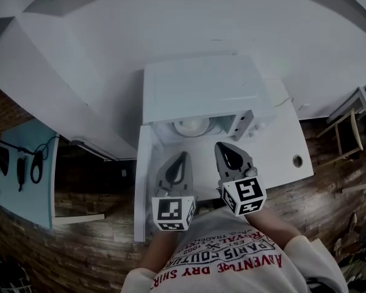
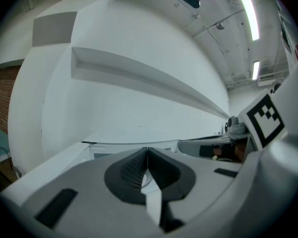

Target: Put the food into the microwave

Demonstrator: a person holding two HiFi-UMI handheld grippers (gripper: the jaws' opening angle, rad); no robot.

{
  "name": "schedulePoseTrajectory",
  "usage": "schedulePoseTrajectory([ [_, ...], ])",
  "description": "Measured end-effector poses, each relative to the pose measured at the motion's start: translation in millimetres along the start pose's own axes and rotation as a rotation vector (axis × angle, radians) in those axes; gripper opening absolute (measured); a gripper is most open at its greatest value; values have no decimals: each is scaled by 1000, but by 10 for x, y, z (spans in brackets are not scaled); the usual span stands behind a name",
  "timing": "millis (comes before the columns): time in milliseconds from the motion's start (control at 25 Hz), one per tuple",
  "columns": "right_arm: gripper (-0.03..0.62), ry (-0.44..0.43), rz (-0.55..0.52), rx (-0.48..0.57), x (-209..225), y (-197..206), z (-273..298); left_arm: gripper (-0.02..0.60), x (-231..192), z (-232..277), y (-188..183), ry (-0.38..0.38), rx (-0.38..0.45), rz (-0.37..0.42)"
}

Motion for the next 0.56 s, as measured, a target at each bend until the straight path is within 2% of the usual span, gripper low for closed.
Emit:
schedulePoseTrajectory([
  [560,11,-35,3,-10,-36,26,87,6,-57,36,25,-6,-11,1],
])
Point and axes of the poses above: the fingertips, and each gripper's own axes: z forward along the fingers, x to its right, y out of its underside, the point moved 9 cm from there along -z, backward along the fingers, and after that the axes turned 3 degrees about -y, right-handed, at the moved point
